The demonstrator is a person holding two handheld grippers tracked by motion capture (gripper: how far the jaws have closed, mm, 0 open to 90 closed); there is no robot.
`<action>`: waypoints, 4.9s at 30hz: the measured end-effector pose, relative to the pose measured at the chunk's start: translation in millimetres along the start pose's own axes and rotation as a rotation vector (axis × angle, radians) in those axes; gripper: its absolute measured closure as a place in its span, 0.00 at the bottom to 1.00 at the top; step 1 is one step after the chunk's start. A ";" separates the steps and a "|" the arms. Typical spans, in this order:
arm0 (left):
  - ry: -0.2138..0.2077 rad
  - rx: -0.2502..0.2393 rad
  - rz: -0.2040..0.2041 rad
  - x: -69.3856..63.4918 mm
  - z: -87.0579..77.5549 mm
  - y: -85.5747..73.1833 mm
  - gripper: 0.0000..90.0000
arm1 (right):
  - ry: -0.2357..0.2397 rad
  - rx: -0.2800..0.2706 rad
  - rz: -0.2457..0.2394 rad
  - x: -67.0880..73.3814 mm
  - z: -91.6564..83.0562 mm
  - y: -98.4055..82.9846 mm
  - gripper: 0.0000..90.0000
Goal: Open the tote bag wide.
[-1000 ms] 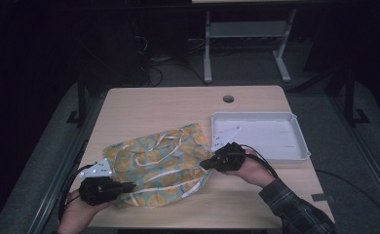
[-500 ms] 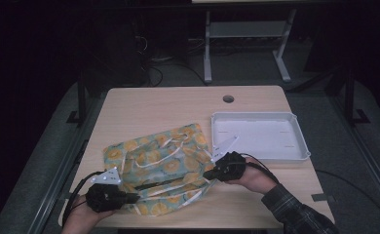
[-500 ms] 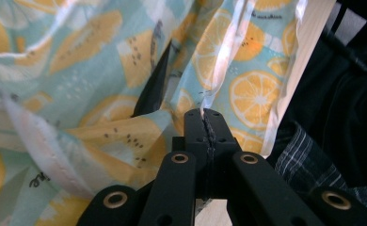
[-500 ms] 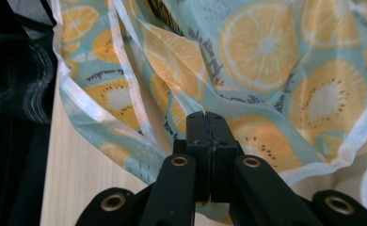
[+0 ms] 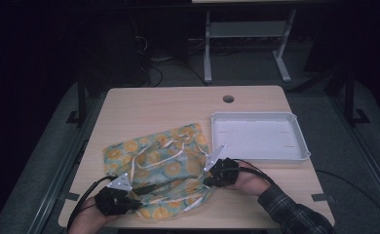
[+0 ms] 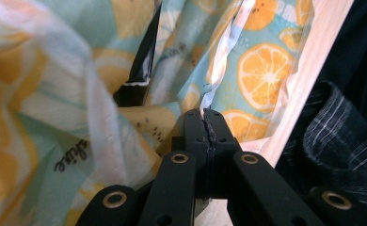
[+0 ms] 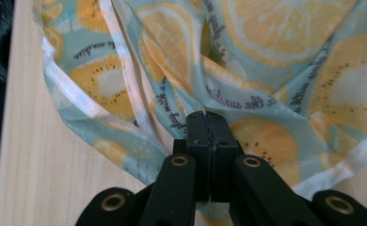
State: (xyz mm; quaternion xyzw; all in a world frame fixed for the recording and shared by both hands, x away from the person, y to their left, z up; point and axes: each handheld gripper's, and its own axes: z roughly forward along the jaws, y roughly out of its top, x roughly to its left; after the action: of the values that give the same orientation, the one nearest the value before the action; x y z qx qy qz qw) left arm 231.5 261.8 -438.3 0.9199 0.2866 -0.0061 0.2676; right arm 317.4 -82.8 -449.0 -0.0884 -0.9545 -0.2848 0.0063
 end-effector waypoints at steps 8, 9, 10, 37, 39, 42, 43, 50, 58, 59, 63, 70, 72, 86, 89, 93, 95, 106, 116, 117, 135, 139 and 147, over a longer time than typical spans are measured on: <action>0.030 0.032 0.013 0.5 5.0 -0.3 0.99 | -0.009 0.018 -0.018 0.9 4.9 0.2 0.99; 0.032 0.026 0.010 0.7 5.4 -0.5 0.99 | -0.008 0.018 -0.017 0.9 5.0 0.2 0.98; 0.030 0.033 0.017 1.4 4.8 -0.5 0.99 | -0.007 0.020 -0.019 0.9 4.8 0.5 0.96; 0.023 0.030 0.014 2.7 4.3 -1.2 0.96 | -0.007 -0.211 -0.048 -13.3 -25.2 71.2 0.62; 0.022 0.030 0.014 2.8 4.3 -1.3 0.96 | 0.000 -0.216 -0.062 -13.5 -20.4 77.6 0.61; 0.021 0.027 0.012 2.7 4.4 -1.7 0.96 | -0.001 -0.227 -0.073 -16.5 -14.8 86.0 0.60; 0.022 0.034 0.020 3.3 4.0 -1.7 0.95 | -0.005 -0.228 -0.070 -19.3 -13.6 88.2 0.60; 0.014 0.021 0.002 3.2 4.3 -2.2 0.95 | -0.043 -0.239 -0.024 -47.4 -10.7 96.0 0.60; 0.012 0.020 0.000 3.6 4.2 -2.9 0.95 | 0.000 -0.197 0.056 -62.6 2.9 85.7 0.60; 0.014 0.019 0.002 3.5 4.3 -2.9 0.95 | 0.011 -0.192 0.068 -63.2 3.9 84.6 0.62; 0.016 0.021 0.008 3.8 4.0 -2.7 0.95 | 0.037 -0.180 0.082 -65.1 4.5 81.1 0.78; 0.013 0.020 0.008 3.9 4.2 -2.7 0.95 | 0.042 -0.192 0.067 -64.1 4.8 79.6 1.00; 0.014 0.019 0.008 4.0 4.2 -2.8 0.95 | 0.035 -0.196 0.059 -63.0 4.8 80.6 1.00; 0.009 0.018 -0.006 3.7 4.1 -3.1 0.95 | 0.047 -0.184 0.095 -67.0 4.8 78.2 0.62; 0.007 0.015 -0.011 3.6 4.2 -3.2 0.95 | 0.044 -0.170 0.097 -66.3 6.9 77.7 0.71; 0.008 0.016 -0.008 3.6 4.2 -3.1 0.95 | 0.037 -0.182 0.105 -66.6 5.9 77.7 0.85; 0.008 0.015 -0.008 3.7 4.2 -3.1 0.95 | 0.032 -0.186 0.100 -66.9 5.4 77.3 0.92; 0.007 0.022 0.001 4.6 3.8 -3.1 0.95 | -0.029 -0.251 0.064 -67.5 -6.8 81.6 1.00; 0.005 0.018 -0.005 5.5 3.7 -3.5 0.96 | -0.091 -0.303 0.103 -78.3 -18.8 93.1 1.00; 0.003 0.009 -0.016 5.0 4.3 -3.8 0.96 | -0.100 -0.304 0.092 -81.4 -18.6 93.3 1.00; 0.006 0.006 -0.016 5.6 4.2 -4.1 0.97 | -0.185 -0.180 0.227 -124.9 20.4 80.8 1.00; 0.002 0.006 -0.014 6.1 4.0 -4.3 0.97 | -0.198 -0.133 0.212 -127.6 32.4 78.9 1.00; -0.005 -0.001 -0.024 6.4 4.4 -4.6 0.96 | -0.211 -0.118 0.214 -124.6 35.4 79.2 0.94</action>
State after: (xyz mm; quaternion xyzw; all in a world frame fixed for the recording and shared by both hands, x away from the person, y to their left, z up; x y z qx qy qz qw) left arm 235.0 266.2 -445.3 0.9163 0.2969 -0.0115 0.2687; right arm 455.1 -19.0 -443.4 -0.2193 -0.9166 -0.3270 -0.0689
